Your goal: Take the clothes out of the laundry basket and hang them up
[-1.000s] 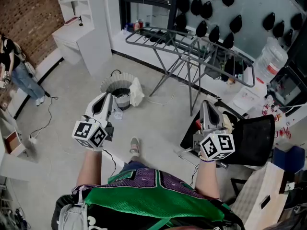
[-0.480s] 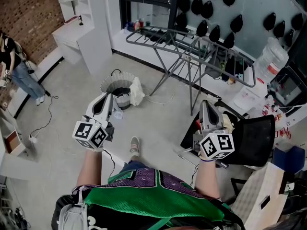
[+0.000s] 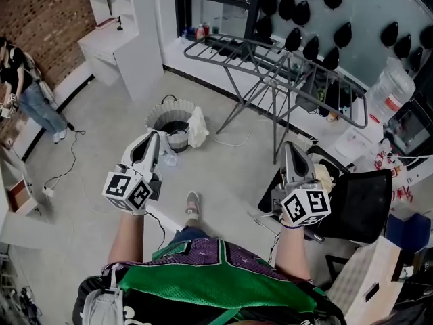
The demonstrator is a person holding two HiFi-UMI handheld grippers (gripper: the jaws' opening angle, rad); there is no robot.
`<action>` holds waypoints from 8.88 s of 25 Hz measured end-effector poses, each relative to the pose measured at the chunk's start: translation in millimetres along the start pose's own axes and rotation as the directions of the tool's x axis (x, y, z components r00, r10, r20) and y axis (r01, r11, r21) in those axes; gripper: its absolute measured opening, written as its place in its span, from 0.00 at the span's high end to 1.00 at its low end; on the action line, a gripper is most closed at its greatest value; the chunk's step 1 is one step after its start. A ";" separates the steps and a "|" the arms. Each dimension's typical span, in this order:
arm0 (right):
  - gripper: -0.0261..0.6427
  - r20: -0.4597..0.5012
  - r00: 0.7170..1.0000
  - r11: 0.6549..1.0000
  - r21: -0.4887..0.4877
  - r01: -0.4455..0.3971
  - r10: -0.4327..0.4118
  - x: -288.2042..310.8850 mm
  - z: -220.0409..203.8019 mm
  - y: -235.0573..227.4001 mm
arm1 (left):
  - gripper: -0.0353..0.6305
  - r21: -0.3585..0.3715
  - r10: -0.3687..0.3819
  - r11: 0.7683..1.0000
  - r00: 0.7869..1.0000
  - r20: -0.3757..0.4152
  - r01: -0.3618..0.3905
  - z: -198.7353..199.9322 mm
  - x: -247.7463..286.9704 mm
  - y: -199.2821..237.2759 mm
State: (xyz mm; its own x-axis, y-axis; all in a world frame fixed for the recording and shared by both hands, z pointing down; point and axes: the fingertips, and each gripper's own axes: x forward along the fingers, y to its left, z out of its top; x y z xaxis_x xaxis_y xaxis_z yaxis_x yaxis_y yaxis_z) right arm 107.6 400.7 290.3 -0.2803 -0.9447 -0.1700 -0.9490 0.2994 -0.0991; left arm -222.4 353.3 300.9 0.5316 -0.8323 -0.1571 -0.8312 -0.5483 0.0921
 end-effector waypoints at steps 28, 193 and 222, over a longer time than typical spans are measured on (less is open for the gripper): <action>0.96 0.042 0.991 0.992 -0.033 -0.125 0.126 339.7 -6.8 17.1 | 0.92 -0.008 0.049 0.999 0.999 0.025 -0.049 18.9 184.5 225.4; 0.93 -0.413 0.902 0.945 -0.225 -0.236 0.127 443.9 -197.7 -6.0 | 0.92 -0.006 -0.155 0.988 0.988 0.011 0.155 -43.4 306.3 242.8; 0.93 -0.098 0.993 0.989 -0.135 0.057 -0.071 298.3 -19.3 -242.5 | 0.92 -0.004 -0.443 0.896 0.896 -0.034 0.444 -62.7 465.7 -43.5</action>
State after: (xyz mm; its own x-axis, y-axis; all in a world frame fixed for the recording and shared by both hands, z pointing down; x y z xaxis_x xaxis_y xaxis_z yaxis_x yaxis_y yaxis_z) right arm 251.3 43.7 282.5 -0.2255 -0.9720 -0.0659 -0.9742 0.2243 0.0245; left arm 71.5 -15.6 285.4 0.8503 -0.5051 -0.1477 -0.5084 -0.8609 0.0171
